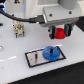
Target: Insert the blue gear onto the right peg, followed by the red gear
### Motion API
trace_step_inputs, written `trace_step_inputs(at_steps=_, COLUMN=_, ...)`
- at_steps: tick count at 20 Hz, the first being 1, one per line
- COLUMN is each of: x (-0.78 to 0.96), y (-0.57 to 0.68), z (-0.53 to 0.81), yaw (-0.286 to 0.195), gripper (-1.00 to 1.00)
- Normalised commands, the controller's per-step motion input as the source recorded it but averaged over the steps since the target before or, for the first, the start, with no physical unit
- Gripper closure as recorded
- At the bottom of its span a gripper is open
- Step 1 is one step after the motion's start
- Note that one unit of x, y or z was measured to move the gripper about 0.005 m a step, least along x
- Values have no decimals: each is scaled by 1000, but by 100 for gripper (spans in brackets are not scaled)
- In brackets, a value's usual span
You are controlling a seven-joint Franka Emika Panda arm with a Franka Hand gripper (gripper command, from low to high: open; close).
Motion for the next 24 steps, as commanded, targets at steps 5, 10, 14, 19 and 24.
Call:
trace_step_inputs(at_steps=5, x=560, y=-183, z=30, yaw=0, gripper=100)
trace_step_inputs(at_steps=10, x=280, y=-68, z=-60, yaw=0, gripper=100)
trace_step_inputs(at_steps=14, x=82, y=-44, z=-159, yaw=0, gripper=100)
trace_step_inputs(at_steps=19, x=44, y=-82, z=-146, yaw=0, gripper=100)
trace_step_inputs(at_steps=24, x=14, y=-88, z=215, yaw=0, gripper=100)
